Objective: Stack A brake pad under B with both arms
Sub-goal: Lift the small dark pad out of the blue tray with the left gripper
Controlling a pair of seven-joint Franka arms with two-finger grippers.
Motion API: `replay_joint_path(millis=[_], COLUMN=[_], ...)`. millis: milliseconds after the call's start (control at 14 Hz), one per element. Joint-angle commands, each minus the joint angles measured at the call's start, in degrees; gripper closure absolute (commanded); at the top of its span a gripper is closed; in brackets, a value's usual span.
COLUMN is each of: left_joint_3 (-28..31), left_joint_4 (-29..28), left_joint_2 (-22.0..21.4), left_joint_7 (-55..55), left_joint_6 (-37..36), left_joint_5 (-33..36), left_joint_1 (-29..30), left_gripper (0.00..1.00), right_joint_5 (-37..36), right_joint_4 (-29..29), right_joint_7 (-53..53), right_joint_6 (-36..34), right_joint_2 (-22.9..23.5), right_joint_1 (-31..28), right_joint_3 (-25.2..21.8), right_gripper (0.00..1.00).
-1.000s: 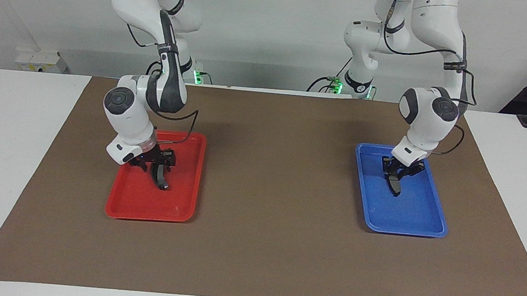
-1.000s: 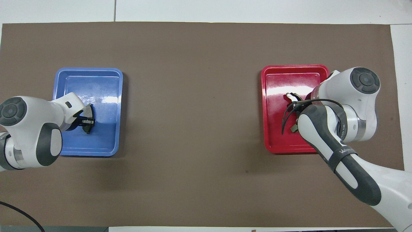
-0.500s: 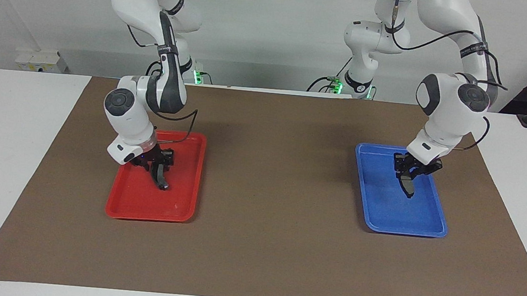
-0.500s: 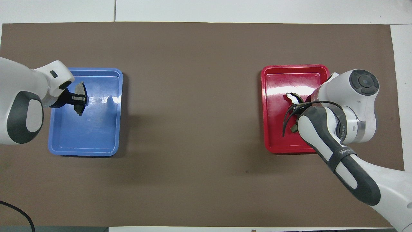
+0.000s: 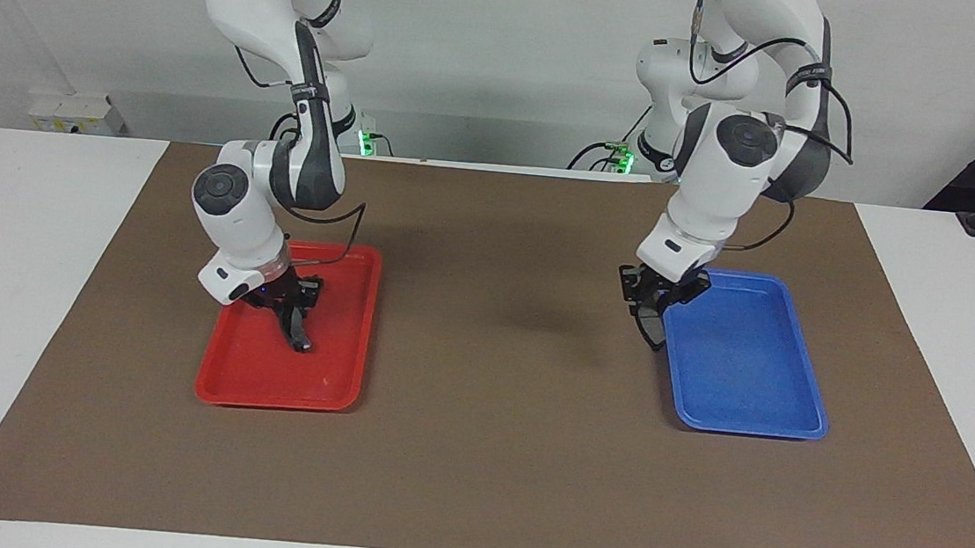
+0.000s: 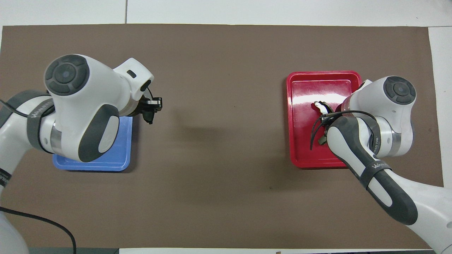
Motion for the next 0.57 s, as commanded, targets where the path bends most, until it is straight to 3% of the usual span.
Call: replay_joint_path(millis=[0,286,500], left_joint_3=[-6.3,-14.3,-15.8], left_joint_4=[3.5,4.4,4.6], left_joint_2=[3.4,8.7,12.8], left_joint_7=[-8.6,-19.5,-26.5], left_joint_6=[-2.0,0.5,5.5], left_joint_5=[1.0,7.9,11.7], left_joint_1=[0.4,0.4,-2.5], left_gripper=[0.99,0.99,0.99], right_joint_5=[0.6,0.2,-0.2], right_joint_4=[2.2,5.2,6.6], right_joint_7=[-2.8,-3.0,-3.1], right_joint_6=[-2.4,-4.7,-6.2], right_joint_2=[-0.5,-0.4,-0.4], right_joint_1=[-0.9,-0.7,-0.9], right_joint_3=[0.3,0.3,0.3], right_gripper=[1.0,1.0,1.0])
